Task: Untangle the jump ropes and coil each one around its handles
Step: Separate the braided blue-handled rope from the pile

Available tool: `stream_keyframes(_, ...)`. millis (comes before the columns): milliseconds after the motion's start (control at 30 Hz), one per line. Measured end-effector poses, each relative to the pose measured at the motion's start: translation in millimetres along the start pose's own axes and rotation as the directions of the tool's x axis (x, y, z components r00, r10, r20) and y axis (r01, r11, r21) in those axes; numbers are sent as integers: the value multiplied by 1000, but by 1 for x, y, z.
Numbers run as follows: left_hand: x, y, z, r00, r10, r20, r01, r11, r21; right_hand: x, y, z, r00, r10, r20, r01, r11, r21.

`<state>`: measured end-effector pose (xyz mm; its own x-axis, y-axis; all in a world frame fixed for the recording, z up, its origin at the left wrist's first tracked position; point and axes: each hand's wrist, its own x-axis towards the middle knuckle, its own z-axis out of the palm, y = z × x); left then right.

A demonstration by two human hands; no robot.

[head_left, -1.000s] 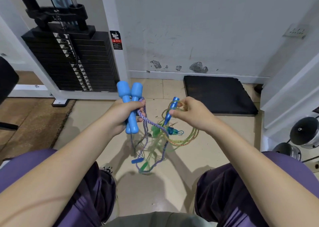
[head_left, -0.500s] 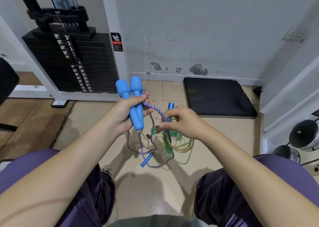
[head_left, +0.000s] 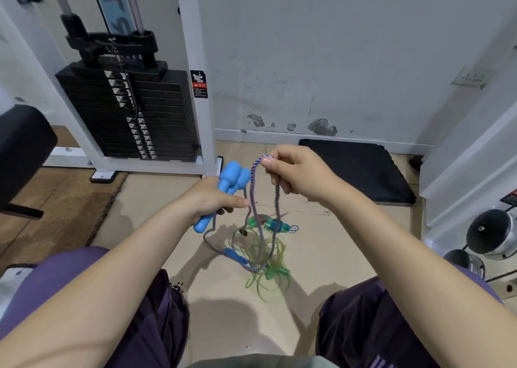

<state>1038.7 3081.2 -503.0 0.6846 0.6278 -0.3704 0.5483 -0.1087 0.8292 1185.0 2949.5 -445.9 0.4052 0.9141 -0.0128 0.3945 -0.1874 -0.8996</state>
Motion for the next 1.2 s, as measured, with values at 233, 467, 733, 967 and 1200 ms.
stream_keyframes(233, -18, 39, -6, 924, 373, 86, -373, 928, -27, 13, -45, -2, 994, -107, 37, 99, 981, 166)
stream_keyframes(467, -36, 74, -20, 886, 461, 54, -436, 866, -247, 11, -75, -36, 960, -148, -240, 167, 984, 60)
stream_keyframes(733, -48, 72, -76, 887, 462, -4, -456, 874, -170, -6, -49, -122, 739, -154, -655, -152, 910, -385)
stream_keyframes(967, -70, 167, -54, 806, 579, 127, -565, 815, -132, -24, -118, -76, 933, -304, -194, 263, 941, -213)
stream_keyframes(1200, -75, 173, -65, 797, 555, 236, -525, 831, -182, -34, -118, -76, 952, -255, -172, 208, 946, -248)
